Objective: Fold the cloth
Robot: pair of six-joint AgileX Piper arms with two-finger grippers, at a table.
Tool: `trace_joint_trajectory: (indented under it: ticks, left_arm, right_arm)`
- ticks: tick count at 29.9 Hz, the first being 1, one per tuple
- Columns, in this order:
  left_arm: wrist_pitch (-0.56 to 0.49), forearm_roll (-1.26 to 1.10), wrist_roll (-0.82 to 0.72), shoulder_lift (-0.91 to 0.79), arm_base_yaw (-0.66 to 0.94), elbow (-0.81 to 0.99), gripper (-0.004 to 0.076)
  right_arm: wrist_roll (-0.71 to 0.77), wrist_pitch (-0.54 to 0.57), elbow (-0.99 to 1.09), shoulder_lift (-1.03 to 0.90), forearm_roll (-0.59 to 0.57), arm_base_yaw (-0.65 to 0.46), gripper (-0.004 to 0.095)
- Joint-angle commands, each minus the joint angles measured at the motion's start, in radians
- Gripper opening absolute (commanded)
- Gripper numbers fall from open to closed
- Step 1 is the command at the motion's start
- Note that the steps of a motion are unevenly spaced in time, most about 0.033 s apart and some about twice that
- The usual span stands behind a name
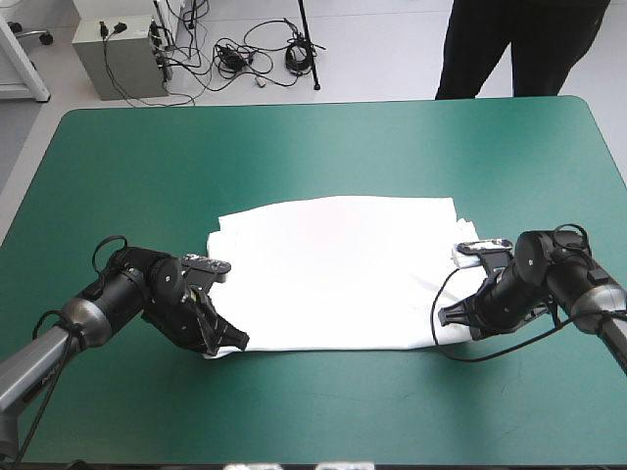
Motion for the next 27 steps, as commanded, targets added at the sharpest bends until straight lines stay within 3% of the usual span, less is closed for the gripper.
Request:
trace_joint_trajectory:
  ticks: [1,6,9,16,19,22,27]
  left_arm:
    - [-0.007,-0.022,-0.009,-0.053,-0.004,0.007,-0.0009]
    - [-0.056,-0.022,-0.009,-0.053,-0.004,0.008,-0.0007]
    - [-0.084,-0.022,-0.009,-0.049,-0.004,0.008,0.0053]
    - [-0.033,-0.015,-0.009,-0.040,-0.004,-0.002,0.0427]
    - [0.032,-0.011,-0.009,-0.050,-0.004,-0.035,0.0516]
    - [0.089,-0.011,-0.009,-0.084,-0.004,-0.105,0.0520]
    - [0.138,0.002,-0.025,-0.159,-0.004,-0.311,0.0520]
  right_arm:
    - [-0.013,0.011,0.018,-0.046,0.013,0.020,-0.0017]
    - [-0.013,-0.014,0.036,-0.049,0.007,0.021,0.0000]
    - [-0.016,-0.021,0.036,-0.049,-0.010,0.021,0.0090]
    - [-0.016,0.015,0.032,-0.050,-0.040,0.021,0.0457]
    - [-0.003,0.054,-0.002,-0.070,-0.056,0.021,0.0575]
    - [0.051,0.078,-0.069,-0.115,-0.126,0.021,0.0585]
    - [0.169,0.095,-0.233,-0.189,-0.341,0.019,0.0585]
